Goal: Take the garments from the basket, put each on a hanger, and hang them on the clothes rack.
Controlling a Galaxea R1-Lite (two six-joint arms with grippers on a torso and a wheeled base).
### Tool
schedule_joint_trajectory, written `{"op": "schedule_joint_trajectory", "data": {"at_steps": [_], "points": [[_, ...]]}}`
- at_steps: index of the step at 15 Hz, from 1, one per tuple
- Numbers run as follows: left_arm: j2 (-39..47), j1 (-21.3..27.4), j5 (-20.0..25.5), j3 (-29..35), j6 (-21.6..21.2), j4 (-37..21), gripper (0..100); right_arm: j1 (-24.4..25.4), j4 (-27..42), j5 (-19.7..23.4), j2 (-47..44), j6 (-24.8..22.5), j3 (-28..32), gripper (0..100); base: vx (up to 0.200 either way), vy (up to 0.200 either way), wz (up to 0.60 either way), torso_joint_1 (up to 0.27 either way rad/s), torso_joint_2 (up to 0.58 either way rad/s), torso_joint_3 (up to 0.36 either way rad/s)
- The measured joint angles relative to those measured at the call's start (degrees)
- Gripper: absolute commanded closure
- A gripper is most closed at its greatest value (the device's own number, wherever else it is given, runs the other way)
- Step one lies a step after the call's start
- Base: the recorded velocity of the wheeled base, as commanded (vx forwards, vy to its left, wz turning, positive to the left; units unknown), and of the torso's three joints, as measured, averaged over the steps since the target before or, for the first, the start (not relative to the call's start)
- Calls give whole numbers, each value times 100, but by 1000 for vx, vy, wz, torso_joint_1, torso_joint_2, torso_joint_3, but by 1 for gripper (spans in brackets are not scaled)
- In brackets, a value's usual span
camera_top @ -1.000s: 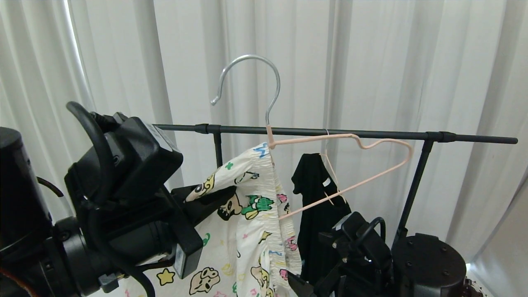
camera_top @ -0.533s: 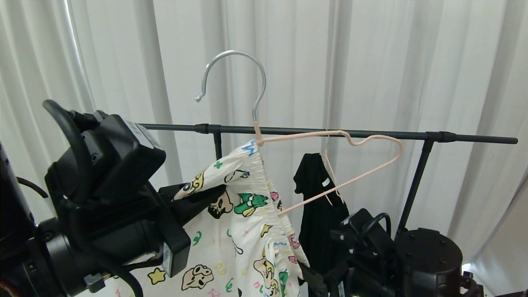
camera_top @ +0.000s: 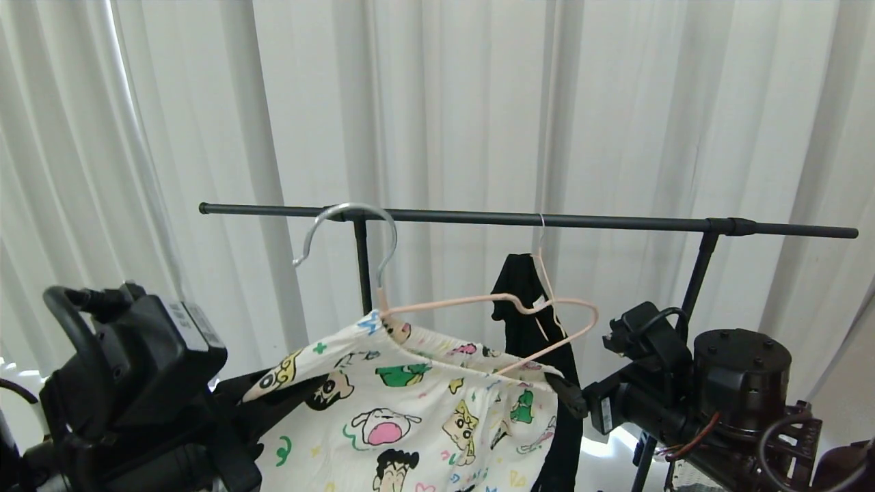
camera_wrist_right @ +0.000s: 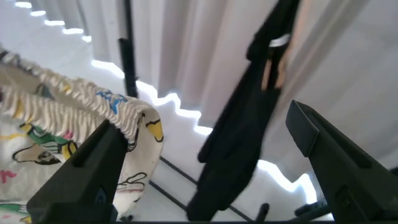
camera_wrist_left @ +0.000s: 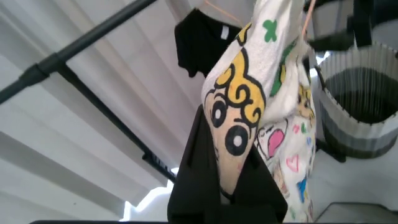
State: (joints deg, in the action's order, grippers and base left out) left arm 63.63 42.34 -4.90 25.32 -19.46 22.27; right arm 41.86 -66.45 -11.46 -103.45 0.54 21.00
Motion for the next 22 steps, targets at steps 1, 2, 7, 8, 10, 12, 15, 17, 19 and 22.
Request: {"op": "schedule_joint_trajectory", "data": {"at_steps": [1,2,7,8,10,12,15,17,19,22], "points": [[-77,-1,1,-217,-51,0,100,-52,2,7,17,-10,5,0,0,0,0,0,0,0],[-140,-20,1,-422,-240,-2,100,-83,2,7,30,-22,21,0,0,0,0,0,0,0],[-189,-356,23,-824,-556,-16,100,-113,5,9,80,-54,35,0,0,0,0,0,0,0],[-151,-424,0,-853,-583,-22,100,-113,5,20,98,-74,41,0,0,0,0,0,0,0],[6,-638,-27,-895,-764,-20,100,-110,7,210,190,-354,41,0,0,0,0,0,0,0],[284,-926,-179,-859,-1070,-20,100,-99,13,506,315,-622,33,0,0,0,0,0,0,0],[729,-1040,-438,-573,-1013,-9,100,-7,30,689,467,-874,13,0,0,0,0,0,0,0],[908,-1026,-423,-300,-523,2,100,127,40,701,527,-879,10,0,0,0,0,0,0,0],[992,-935,-416,-115,-49,20,100,278,49,725,557,-880,-11,0,0,0,0,0,0,0],[1035,-736,-410,-21,514,358,100,522,77,747,561,-891,-15,0,0,0,0,0,0,0]]}}
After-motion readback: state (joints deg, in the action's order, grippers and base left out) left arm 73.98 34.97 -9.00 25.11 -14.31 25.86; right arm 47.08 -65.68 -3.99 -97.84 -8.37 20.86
